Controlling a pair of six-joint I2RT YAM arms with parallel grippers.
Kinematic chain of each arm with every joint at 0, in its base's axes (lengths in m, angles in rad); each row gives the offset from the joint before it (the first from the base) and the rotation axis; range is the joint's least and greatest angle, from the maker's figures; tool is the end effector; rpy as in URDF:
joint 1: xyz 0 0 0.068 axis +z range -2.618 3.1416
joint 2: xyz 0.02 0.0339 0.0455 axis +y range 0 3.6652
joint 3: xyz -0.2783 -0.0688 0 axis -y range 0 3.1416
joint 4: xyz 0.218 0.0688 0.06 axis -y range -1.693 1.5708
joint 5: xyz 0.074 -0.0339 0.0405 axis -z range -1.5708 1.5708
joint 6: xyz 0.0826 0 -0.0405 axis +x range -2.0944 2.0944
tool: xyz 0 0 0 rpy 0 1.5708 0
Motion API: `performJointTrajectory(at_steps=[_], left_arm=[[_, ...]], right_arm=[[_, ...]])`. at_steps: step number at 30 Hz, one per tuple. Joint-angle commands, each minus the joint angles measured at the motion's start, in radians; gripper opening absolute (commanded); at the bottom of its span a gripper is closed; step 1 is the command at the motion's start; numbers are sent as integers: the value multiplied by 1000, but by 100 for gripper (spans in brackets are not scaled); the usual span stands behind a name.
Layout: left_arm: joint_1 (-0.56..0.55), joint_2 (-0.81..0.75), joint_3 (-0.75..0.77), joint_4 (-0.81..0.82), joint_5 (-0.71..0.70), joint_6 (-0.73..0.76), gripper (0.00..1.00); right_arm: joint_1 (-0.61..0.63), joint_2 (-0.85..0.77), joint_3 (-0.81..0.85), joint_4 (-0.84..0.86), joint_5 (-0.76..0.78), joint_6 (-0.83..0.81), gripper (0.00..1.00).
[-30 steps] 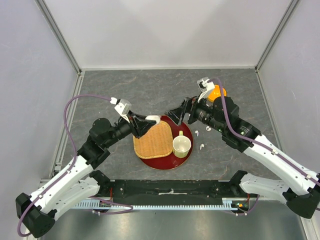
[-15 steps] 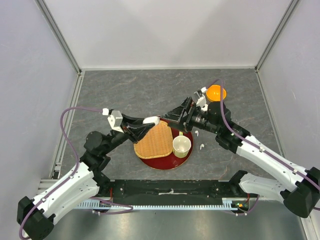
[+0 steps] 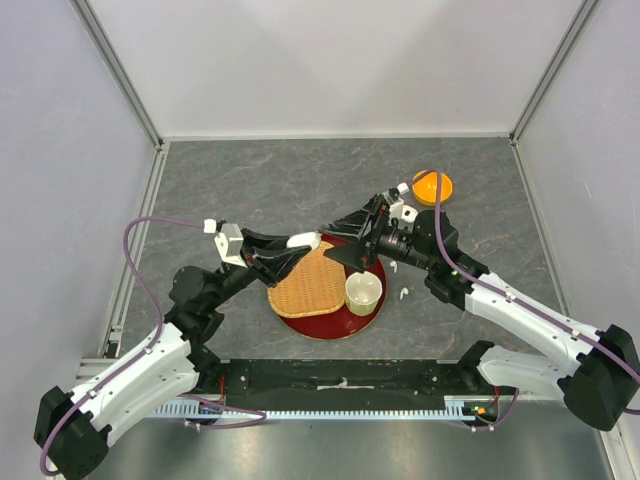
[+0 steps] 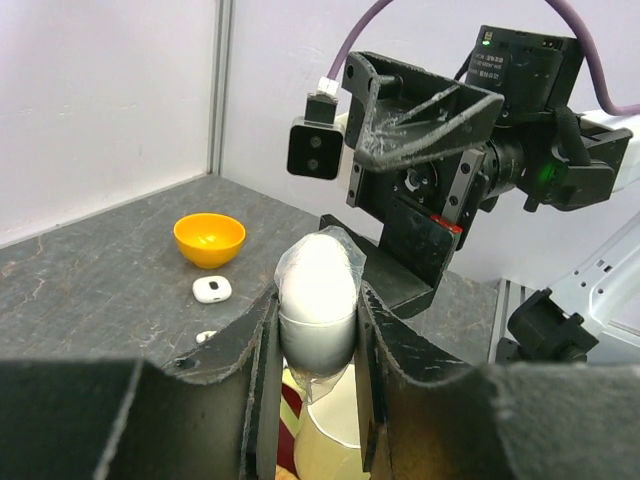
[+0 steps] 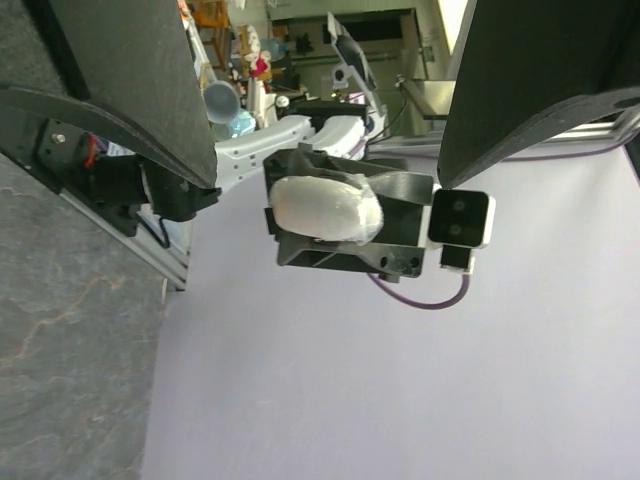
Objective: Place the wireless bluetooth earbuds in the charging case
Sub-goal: Pick up the charging case at the center of the board.
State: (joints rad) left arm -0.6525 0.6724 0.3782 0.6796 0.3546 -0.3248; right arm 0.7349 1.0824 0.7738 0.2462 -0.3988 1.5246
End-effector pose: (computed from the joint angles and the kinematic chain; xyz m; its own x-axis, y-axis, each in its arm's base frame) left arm 0.1166 -0.1252 0.3380 0.0198 -0.3918 -0.9199 0.8772 0.4482 -0.1720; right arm 0.1752 0.2016 0.3409 -0.9066 0.4214 -0.0219 0.0044 0.0613 0.9981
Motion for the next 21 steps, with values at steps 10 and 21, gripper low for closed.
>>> performJointTrajectory(at_steps=[10,21], left_arm=[[-18,50,5,92,47,-5,2],[-22,56,5,97,43,3,2]], right_arm=[[0,60,-22,171,-71,232,87],[-2,88,-82,295,-89,341,72]])
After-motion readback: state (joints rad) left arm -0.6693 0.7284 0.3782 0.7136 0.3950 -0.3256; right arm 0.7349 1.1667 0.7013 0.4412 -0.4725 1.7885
